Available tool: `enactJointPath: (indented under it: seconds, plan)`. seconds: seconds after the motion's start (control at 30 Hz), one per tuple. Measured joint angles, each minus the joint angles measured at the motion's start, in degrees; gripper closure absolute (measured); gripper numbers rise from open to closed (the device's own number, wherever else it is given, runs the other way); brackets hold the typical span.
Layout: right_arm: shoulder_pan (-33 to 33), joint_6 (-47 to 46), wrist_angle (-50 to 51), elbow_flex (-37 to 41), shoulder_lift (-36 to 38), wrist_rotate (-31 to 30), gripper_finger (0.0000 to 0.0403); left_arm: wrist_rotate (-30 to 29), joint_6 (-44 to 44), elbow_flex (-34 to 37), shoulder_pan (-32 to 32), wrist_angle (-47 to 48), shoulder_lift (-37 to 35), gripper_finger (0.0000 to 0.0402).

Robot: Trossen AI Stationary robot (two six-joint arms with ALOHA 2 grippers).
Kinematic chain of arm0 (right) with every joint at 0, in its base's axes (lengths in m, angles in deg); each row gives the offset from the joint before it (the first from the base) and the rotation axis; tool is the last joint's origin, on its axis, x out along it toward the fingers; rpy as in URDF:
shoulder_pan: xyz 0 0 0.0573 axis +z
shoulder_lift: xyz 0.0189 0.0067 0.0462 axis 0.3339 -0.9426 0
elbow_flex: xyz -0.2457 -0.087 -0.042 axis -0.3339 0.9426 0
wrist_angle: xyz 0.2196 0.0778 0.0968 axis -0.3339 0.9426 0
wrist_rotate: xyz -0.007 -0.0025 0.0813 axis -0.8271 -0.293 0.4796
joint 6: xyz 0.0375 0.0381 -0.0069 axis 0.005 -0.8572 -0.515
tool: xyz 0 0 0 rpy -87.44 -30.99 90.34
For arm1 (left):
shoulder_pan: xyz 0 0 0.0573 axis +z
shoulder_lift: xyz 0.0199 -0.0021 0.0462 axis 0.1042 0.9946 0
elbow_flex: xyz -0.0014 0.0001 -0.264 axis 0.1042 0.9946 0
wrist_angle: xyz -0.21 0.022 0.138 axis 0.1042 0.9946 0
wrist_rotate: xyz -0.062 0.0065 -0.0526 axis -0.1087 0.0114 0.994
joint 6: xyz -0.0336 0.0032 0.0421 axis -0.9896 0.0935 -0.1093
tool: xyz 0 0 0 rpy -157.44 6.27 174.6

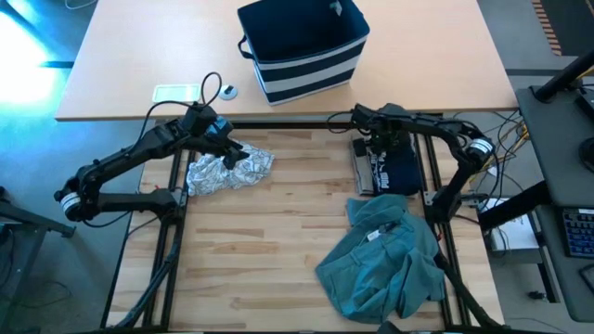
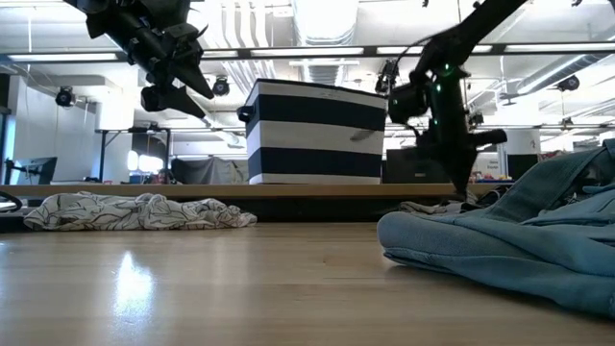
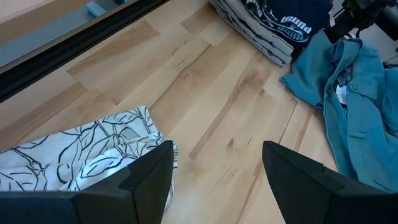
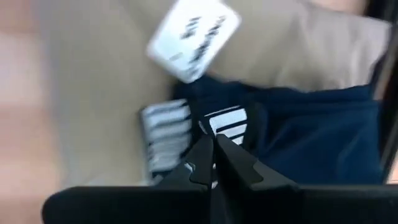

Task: Fold Laundry from Bin
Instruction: Stack the folded blue boxer on top of the folded brown shorts

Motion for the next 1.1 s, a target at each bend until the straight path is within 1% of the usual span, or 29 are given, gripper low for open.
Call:
enactJointPath:
  seconds: [0.13, 0.2, 0.37, 0.57, 0.67, 0.73, 0.8, 0.87, 1.0, 1.1]
  plan:
    - [1.26, 1.14, -0.16, -1.37, 2.07, 7.41, 0.0394, 0.0, 0.05, -0.01, 0.0, -0.01, 0.0, 0.0171]
    - [1.65, 1.3, -0.29, -1.56, 2.17, 10.06, 0.0394, 0.0, 0.49, -0.01, 0.0, -0.02, 0.0, 0.0171]
    - [1.57, 1.91, -3.96, 0.56, 1.14, 10.24, 0.0394, 0.0, 0.66, 0.0, 0.0, -0.04, 0.0, 0.0171]
    - [1.55, 2.18, -12.33, 2.6, -0.74, 6.12, 0.0394, 0.0, 0.63, -0.01, 0.0, -0.02, 0.0, 0.0171]
    - [1.6, 2.43, -16.77, 2.63, -0.88, 7.68, 0.0394, 0.0, 0.62, 0.01, 0.0, -0.02, 0.0, 0.0171]
    - [1.69, 1.79, -16.85, 2.4, -0.78, 9.31, 0.0391, 0.0, 0.56, -0.01, 0.0, -0.02, 0.0, 0.0171]
    - [1.7, 1.37, -13.63, 1.81, -0.78, 9.42, 0.038, 0.0, 0.52, 0.01, 0.0, -0.03, 0.0, 0.0171]
    - [1.7, 1.37, -9.76, 1.0, -0.78, 9.21, 0.036, 0.0, 0.63, -0.01, 0.0, -0.04, 0.0, 0.0171]
    - [2.32, 2.44, -0.54, -0.37, 0.36, 5.31, 0.0304, 0.0, 0.85, 0.01, 0.0, -0.04, 0.0, 0.0171]
    - [3.86, 3.1, 3.73, -0.51, 3.29, 5.41, 0.0262, -0.02, 0.85, 0.0, 0.0, -0.04, 0.0, 0.0171]
